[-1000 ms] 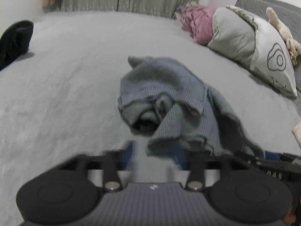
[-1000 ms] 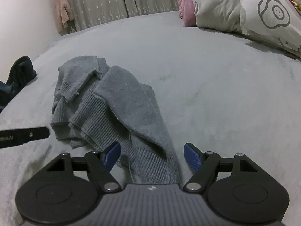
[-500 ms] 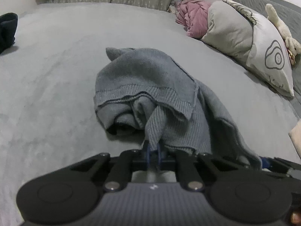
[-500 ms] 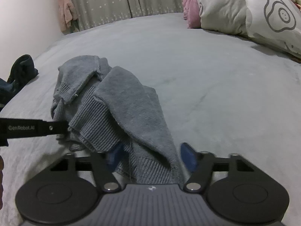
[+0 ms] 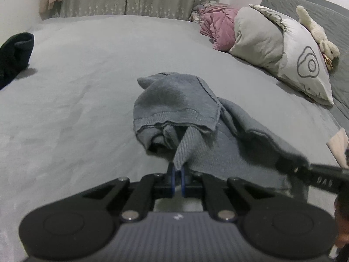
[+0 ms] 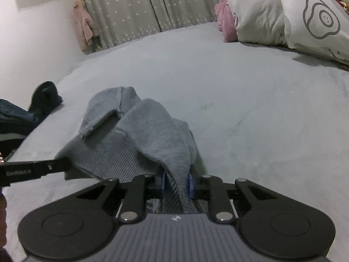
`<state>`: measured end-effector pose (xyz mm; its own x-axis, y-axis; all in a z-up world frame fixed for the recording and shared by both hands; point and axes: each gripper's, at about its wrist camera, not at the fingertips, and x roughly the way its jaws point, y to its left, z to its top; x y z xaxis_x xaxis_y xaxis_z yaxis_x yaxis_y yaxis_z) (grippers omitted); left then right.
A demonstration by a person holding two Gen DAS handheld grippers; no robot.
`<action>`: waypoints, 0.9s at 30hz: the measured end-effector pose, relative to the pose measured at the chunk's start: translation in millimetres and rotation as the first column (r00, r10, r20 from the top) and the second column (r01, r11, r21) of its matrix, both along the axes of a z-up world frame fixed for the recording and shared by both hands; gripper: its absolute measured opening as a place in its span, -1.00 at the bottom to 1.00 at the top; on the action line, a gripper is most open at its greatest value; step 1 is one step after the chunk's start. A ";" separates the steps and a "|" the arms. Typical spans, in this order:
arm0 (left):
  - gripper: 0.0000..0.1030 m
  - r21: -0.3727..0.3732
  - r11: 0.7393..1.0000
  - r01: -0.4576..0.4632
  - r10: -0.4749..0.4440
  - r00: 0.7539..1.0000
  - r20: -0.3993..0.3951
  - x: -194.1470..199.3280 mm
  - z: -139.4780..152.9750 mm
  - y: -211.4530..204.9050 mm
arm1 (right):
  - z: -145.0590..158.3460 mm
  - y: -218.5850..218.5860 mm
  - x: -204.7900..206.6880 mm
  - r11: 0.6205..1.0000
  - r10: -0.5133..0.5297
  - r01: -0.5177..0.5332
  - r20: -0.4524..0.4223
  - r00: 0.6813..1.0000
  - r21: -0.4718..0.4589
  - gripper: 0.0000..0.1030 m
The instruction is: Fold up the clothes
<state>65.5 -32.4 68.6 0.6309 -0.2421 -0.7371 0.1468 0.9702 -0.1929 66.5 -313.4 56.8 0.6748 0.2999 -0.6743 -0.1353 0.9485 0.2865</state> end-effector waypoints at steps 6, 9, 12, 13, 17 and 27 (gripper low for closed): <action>-0.93 0.021 1.000 0.022 -0.022 1.000 -0.016 -36.7 6.7 6.6 | 15.8 0.0 -20.0 0.999 0.051 -0.051 -0.012 0.999 -0.010 -0.66; -0.93 0.039 0.999 0.033 -0.031 0.999 -0.044 -54.0 5.8 8.6 | 18.4 2.8 -23.3 0.995 0.094 -0.095 -0.035 0.995 -0.031 -0.66; -0.93 0.055 0.998 0.040 -0.037 0.997 -0.064 -66.4 2.9 9.7 | 18.5 9.6 -24.8 0.989 0.138 -0.139 -0.038 0.990 -0.044 -0.66; -0.93 0.061 0.997 0.043 -0.038 0.997 -0.072 -71.1 1.5 10.2 | 18.0 12.7 -25.5 0.986 0.156 -0.158 -0.043 0.987 -0.047 -0.66; -0.93 0.064 0.997 0.051 -0.045 0.995 -0.089 -83.6 -2.4 11.6 | 14.7 21.8 -27.1 0.981 0.186 -0.189 -0.059 0.981 -0.052 -0.65; -0.91 0.096 0.990 0.103 -0.086 0.983 -0.164 -97.3 -10.7 5.7 | 14.0 37.9 -37.3 0.956 0.265 -0.271 -0.063 0.962 -0.114 -0.48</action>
<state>-31.8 -26.6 57.9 0.4815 -0.2123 -0.8504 0.2144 0.9693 -0.1206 29.2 -275.5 70.8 0.5476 0.3798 -0.7456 -0.3786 0.9071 0.1840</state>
